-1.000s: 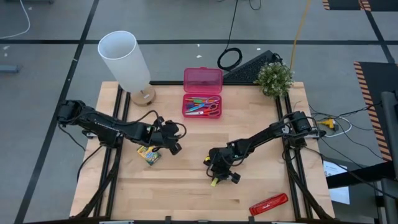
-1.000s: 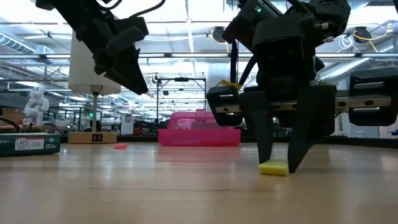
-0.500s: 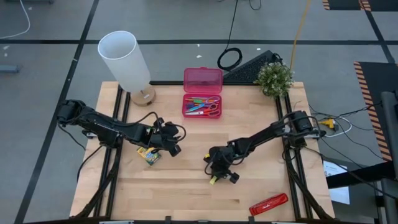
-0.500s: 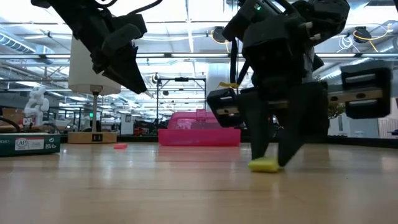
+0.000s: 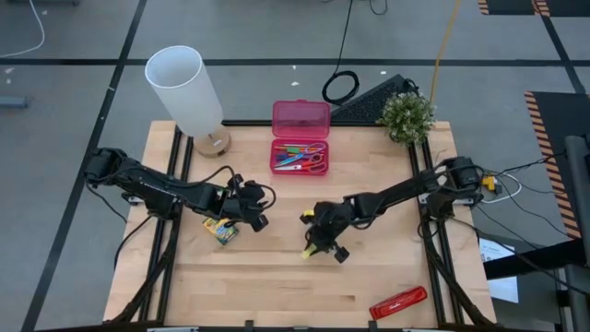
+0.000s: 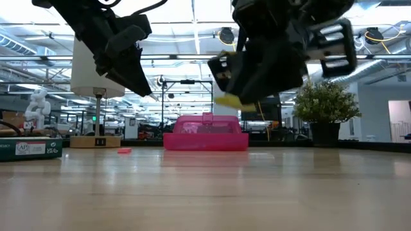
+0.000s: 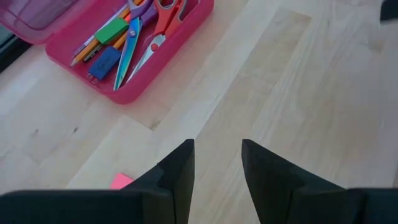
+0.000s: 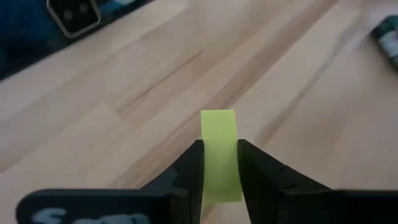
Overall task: Pack school essentials
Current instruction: Put the yellow eraser into the red supply box
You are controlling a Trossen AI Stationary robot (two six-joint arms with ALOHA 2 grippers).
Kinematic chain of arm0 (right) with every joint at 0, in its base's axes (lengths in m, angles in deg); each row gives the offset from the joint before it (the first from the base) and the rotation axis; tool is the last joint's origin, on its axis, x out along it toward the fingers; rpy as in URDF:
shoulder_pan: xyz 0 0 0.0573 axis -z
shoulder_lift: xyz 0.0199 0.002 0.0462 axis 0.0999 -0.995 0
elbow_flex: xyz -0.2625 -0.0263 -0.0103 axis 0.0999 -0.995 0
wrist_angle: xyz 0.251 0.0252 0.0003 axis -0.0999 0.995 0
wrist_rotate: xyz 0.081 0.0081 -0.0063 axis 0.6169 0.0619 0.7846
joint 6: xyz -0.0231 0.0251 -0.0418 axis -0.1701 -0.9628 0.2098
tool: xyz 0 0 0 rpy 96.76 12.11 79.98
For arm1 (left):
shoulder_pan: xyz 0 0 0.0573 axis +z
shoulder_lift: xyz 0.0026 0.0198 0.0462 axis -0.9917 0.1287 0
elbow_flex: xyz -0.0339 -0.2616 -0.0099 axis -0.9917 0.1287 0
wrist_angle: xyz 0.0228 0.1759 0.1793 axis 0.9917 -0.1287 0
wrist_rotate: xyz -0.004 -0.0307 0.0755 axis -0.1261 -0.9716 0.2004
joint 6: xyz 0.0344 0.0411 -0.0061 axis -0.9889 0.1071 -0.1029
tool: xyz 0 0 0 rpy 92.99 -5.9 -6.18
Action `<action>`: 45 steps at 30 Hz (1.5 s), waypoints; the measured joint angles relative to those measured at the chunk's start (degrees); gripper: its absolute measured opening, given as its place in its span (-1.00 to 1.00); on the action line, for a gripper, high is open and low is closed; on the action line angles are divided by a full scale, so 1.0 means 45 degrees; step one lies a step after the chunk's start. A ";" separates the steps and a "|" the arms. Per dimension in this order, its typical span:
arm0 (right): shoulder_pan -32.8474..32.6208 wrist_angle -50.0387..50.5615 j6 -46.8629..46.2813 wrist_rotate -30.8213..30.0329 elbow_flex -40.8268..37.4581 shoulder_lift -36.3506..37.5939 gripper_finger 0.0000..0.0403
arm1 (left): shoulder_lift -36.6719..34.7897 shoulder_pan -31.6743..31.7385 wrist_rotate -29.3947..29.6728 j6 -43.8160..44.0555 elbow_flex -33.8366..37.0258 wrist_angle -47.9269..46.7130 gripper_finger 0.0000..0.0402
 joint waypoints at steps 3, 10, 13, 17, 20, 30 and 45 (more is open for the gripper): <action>0.0375 -0.0005 -0.0254 0.0000 0.0000 0.0487 -0.61 | 0.0000 -0.0005 0.0003 -0.0001 0.0000 0.0000 -0.32; 0.1376 -0.0025 -0.1066 -0.0005 0.0000 0.1419 -0.61 | -0.0005 0.0000 0.0017 -0.0024 0.0000 -0.0003 -0.32; 0.1860 -0.0076 -0.1358 -0.0010 0.0000 0.1701 -0.61 | -0.0005 -0.0003 0.0137 -0.0026 0.0000 -0.0004 -0.32; 0.2504 -0.0389 -0.1609 -0.0010 0.0000 0.1939 -0.61 | -0.0005 0.0000 0.0225 -0.0024 0.0000 0.0000 -0.32; 0.3039 -0.0620 -0.1820 -0.0005 0.0000 0.2009 -0.61 | -0.0008 -0.0005 0.0229 -0.0018 0.0000 -0.0005 -0.32; 0.4970 -0.1414 -0.2198 -0.0009 0.0000 0.1998 -0.61 | -0.0010 0.0000 0.0230 0.0005 0.0000 -0.0010 -0.32; 0.7422 -0.4459 -0.3151 -0.0627 0.0015 0.1886 -0.61 | -0.0010 0.0000 0.0358 0.0010 0.0000 0.0001 -0.32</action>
